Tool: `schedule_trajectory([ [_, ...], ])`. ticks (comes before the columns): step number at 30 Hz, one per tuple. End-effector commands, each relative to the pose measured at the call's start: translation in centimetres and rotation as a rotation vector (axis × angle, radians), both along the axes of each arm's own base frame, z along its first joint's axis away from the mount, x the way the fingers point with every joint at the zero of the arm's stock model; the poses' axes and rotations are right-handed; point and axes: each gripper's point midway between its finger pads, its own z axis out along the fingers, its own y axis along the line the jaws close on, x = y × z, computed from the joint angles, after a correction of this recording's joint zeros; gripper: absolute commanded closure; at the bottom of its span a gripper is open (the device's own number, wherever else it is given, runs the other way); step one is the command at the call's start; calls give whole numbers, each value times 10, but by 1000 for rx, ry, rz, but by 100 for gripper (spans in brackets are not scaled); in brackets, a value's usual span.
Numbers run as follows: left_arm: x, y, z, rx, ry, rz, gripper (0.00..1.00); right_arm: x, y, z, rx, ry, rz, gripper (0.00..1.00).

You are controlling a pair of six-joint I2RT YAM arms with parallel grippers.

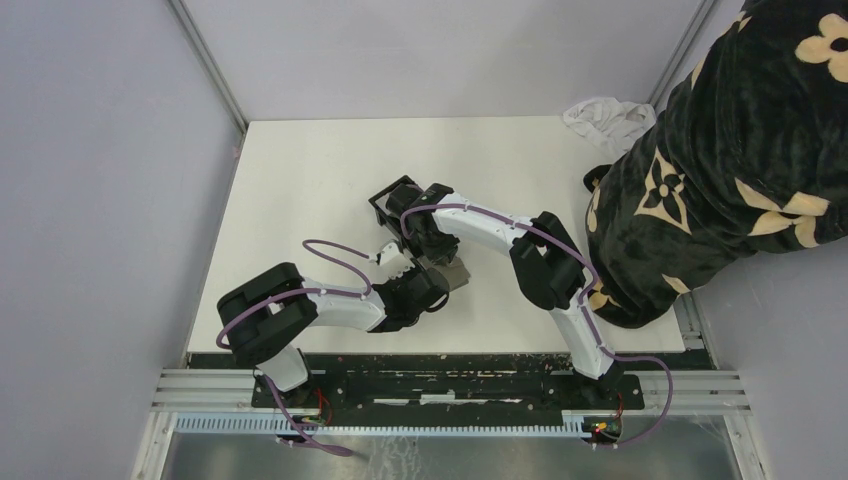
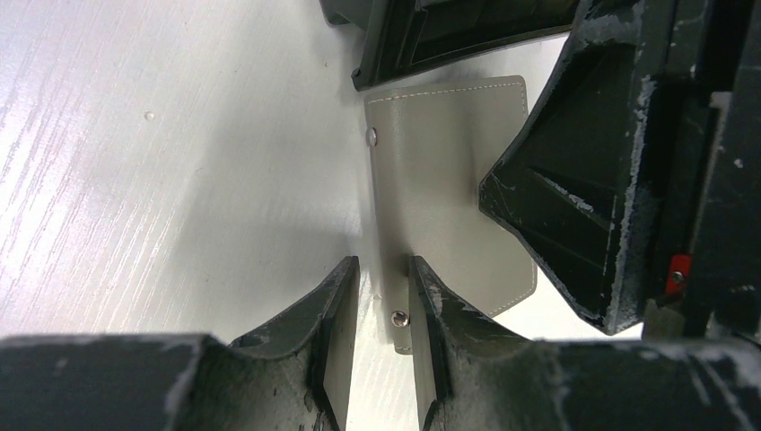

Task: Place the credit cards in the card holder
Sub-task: Close the card holder at the center of the board.

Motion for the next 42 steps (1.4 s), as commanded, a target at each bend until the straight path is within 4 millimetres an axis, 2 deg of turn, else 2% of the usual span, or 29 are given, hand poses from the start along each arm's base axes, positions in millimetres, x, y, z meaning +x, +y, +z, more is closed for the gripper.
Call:
schedule_trajectory([
  [1, -20, 27, -38, 174, 97, -58, 65, 7, 5, 18, 17, -55, -3, 72],
  [20, -20, 27, -39, 175, 99, -61, 64, 4, -4, 9, -24, -44, 2, 72],
  [29, -20, 25, -40, 178, 104, -64, 65, 2, -4, 5, -23, -36, 4, 78],
  [42, -21, 24, -42, 182, 110, -69, 65, 12, -4, 10, -35, -79, 3, 80],
])
